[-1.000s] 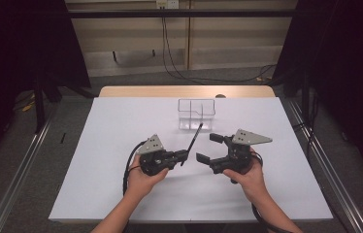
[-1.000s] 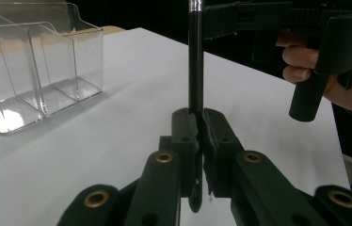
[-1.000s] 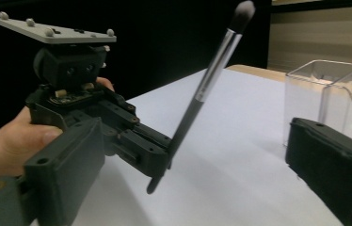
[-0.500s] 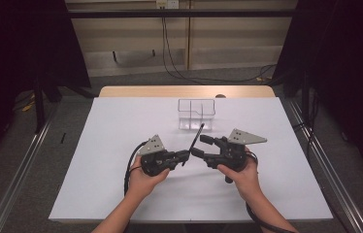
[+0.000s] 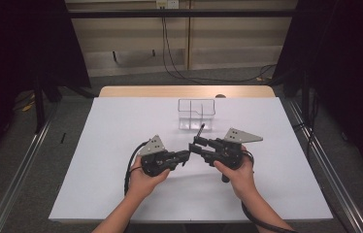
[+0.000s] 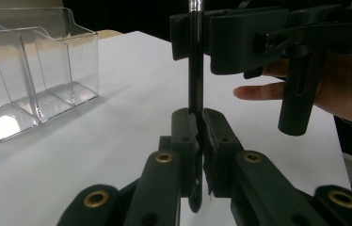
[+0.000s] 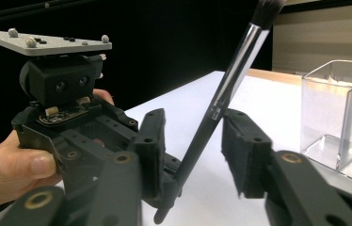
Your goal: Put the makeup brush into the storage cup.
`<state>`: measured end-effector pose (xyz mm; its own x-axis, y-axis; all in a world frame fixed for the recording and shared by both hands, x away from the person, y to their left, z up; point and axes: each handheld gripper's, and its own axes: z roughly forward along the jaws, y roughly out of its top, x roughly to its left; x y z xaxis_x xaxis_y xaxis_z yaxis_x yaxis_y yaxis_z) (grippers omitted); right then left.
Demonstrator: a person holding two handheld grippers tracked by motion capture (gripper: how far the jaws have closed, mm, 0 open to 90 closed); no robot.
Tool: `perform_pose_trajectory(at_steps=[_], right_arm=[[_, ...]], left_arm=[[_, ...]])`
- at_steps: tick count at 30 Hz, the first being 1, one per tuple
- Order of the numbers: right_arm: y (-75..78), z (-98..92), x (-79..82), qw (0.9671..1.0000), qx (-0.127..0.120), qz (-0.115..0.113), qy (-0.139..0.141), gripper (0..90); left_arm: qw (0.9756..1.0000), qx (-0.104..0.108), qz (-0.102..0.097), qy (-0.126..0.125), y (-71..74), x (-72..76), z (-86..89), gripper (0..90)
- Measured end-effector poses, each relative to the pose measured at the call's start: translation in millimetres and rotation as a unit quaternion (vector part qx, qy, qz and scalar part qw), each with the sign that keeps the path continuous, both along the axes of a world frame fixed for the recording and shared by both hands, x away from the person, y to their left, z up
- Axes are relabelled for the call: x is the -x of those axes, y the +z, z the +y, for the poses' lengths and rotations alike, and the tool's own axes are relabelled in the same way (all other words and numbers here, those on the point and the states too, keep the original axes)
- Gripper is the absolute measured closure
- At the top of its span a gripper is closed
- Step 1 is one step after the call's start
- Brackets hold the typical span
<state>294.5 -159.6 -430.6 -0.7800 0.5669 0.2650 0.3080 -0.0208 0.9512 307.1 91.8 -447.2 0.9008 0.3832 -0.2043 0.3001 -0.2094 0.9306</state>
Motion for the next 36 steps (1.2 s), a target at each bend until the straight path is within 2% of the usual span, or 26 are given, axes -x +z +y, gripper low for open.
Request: perform_pose_trajectory(at_steps=[11,16,19,24,27,34,36], right_arm=[[-1.8,-4.0,-2.3,0.9997,-0.016,0.019,-0.002,79.0],[-1.3,-1.4,-2.0,0.9993,-0.023,0.027,0.011,84.0],[-2.0,1.8,-1.8,0.9995,-0.017,0.024,0.014,84.3],[-3.1,1.3,-3.4,0.9991,-0.029,0.027,0.012,84.4],[-1.8,2.9,-3.2,0.9994,-0.026,0.021,0.010,84.4],[-0.7,5.0,-4.0,0.9993,-0.028,0.020,0.014,84.4],[0.1,5.0,-4.2,0.9993,-0.029,0.015,0.016,84.4]], left_arm=[[1.0000,0.008,0.002,-0.002,-2.4,-0.8,-0.4,84.1],[0.9999,0.010,0.006,-0.005,-5.8,-0.5,-2.9,84.0],[0.9998,0.015,0.013,-0.004,-7.9,-1.0,-2.7,83.9],[0.9995,0.026,0.019,-0.004,-8.4,-1.8,-2.3,83.7],[0.9993,0.031,0.023,-0.005,-8.8,-2.1,-2.7,83.4],[0.9993,0.031,0.020,-0.004,-8.1,-2.6,-1.1,82.3],[0.9993,0.034,0.018,-0.004,-8.7,-3.1,-0.3,79.4]])
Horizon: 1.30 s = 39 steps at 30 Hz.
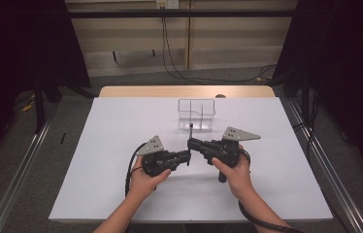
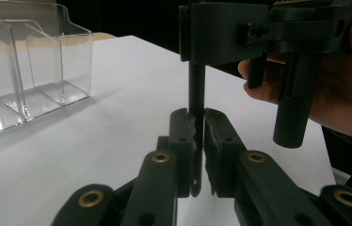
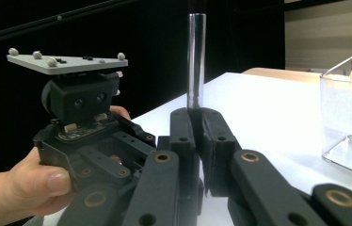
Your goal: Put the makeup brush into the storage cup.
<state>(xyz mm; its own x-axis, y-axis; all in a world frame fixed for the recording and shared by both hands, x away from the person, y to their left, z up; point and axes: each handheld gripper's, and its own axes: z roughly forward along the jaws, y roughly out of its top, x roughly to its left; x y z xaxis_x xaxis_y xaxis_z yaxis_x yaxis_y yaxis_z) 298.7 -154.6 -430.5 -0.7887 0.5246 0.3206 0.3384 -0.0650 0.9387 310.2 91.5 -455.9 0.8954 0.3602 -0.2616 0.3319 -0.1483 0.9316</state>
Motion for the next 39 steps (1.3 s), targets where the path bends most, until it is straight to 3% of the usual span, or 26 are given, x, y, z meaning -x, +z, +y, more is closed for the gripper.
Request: perform_pose_trajectory(at_steps=[7,15,31,39], right_arm=[[3.5,-2.6,0.1,0.9999,0.001,-0.016,0.001,84.4],[5.6,-5.9,0.5,0.9997,-0.001,-0.026,0.003,84.3],[8.3,-5.4,0.1,0.9994,0.000,-0.036,0.002,84.2],[9.4,-5.1,-0.8,0.9992,0.002,-0.041,0.006,84.2]], left_arm=[[0.9999,0.005,-0.011,0.000,0.4,0.0,2.9,68.7],[0.9995,0.028,-0.009,-0.010,1.4,-1.2,5.3,56.6],[0.9988,0.019,-0.042,-0.016,5.3,-1.1,10.6,29.8],[0.9990,0.019,-0.041,-0.007,6.7,-2.6,18.5,17.3]])
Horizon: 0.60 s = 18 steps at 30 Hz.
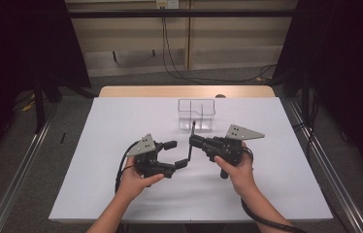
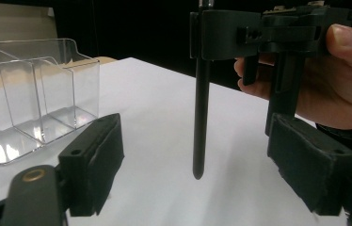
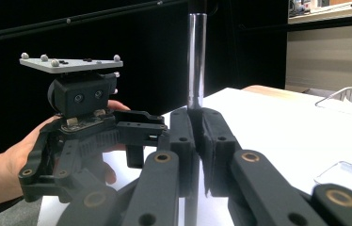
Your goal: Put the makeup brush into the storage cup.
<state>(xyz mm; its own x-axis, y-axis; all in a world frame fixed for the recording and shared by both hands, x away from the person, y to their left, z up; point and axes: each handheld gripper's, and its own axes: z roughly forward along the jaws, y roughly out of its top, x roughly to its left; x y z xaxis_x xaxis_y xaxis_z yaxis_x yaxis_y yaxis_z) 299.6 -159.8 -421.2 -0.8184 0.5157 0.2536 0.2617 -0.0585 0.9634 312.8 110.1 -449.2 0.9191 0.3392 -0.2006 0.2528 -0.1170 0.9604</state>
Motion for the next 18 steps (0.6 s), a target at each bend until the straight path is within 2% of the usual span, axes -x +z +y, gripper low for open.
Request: perform_pose_trajectory(at_steps=[5,7,10,12,18], right_arm=[[-0.5,0.9,-1.1,1.0000,0.003,0.001,0.001,84.2],[-0.9,0.7,-1.2,1.0000,0.004,0.002,0.000,84.2],[-1.0,-0.2,-1.3,1.0000,0.002,0.001,0.000,84.2],[-1.1,-0.9,-1.4,1.0000,0.001,0.002,0.001,84.2],[-1.5,-4.5,-3.5,1.0000,0.004,0.002,-0.003,84.2]], left_arm=[[0.9999,0.006,-0.008,0.007,0.7,-0.9,4.1,12.5],[0.9998,0.001,-0.016,0.010,1.5,-1.1,6.0,10.4],[0.9997,0.000,-0.016,0.016,2.2,-1.8,9.5,8.5],[0.9996,-0.010,-0.020,0.015,2.7,-1.9,11.7,7.1],[0.9994,-0.018,-0.026,0.015,4.6,-1.0,15.1,4.2]])
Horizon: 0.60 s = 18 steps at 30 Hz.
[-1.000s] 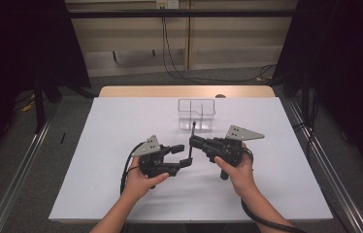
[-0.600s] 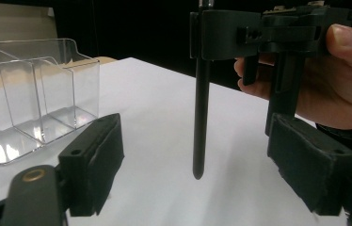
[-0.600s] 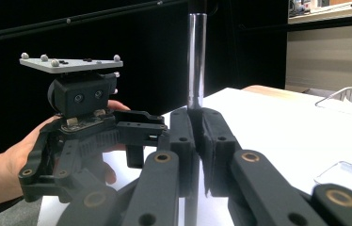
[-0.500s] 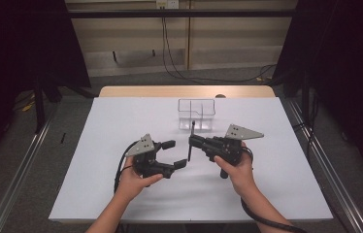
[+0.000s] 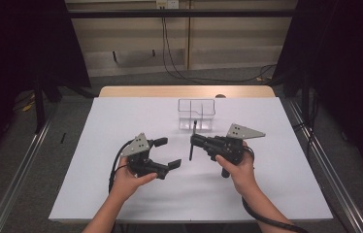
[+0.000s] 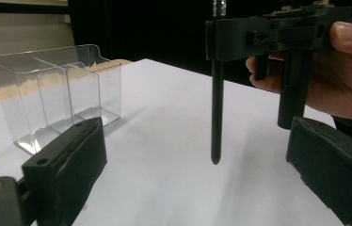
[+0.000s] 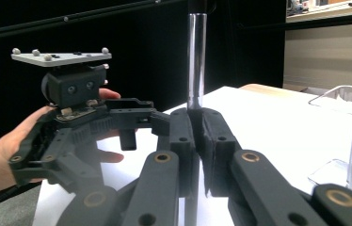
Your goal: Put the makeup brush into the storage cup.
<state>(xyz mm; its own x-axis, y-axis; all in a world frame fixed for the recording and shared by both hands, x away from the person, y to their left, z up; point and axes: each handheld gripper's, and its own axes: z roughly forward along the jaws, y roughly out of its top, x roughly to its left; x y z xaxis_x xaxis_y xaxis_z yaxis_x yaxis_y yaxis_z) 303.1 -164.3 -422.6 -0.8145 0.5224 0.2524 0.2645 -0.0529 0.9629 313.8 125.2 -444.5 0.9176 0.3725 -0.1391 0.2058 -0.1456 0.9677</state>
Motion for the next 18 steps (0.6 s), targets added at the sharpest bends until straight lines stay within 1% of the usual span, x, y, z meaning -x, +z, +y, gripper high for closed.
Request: perform_pose_trajectory(at_steps=[4,7,11,13,18], right_arm=[[-0.8,-2.0,-1.4,1.0000,0.000,-0.001,-0.003,84.2],[-1.8,-2.9,-1.8,1.0000,0.000,0.000,-0.004,84.2],[-2.2,-2.9,-2.4,1.0000,-0.002,0.001,-0.005,84.2],[-1.9,-2.8,-3.1,1.0000,0.000,0.000,-0.004,84.2],[-1.9,-5.0,-4.2,1.0000,-0.001,-0.001,-0.005,84.2]], left_arm=[[1.0000,0.000,-0.004,-0.001,0.2,-0.2,3.5,3.0],[1.0000,-0.008,-0.001,0.001,0.2,-1.0,5.3,2.2],[1.0000,-0.006,0.000,0.003,0.0,-1.7,7.3,2.0],[0.9999,-0.008,-0.006,0.003,0.9,-2.2,10.1,1.6],[0.9999,-0.011,-0.007,0.002,2.6,-1.7,15.6,0.7]])
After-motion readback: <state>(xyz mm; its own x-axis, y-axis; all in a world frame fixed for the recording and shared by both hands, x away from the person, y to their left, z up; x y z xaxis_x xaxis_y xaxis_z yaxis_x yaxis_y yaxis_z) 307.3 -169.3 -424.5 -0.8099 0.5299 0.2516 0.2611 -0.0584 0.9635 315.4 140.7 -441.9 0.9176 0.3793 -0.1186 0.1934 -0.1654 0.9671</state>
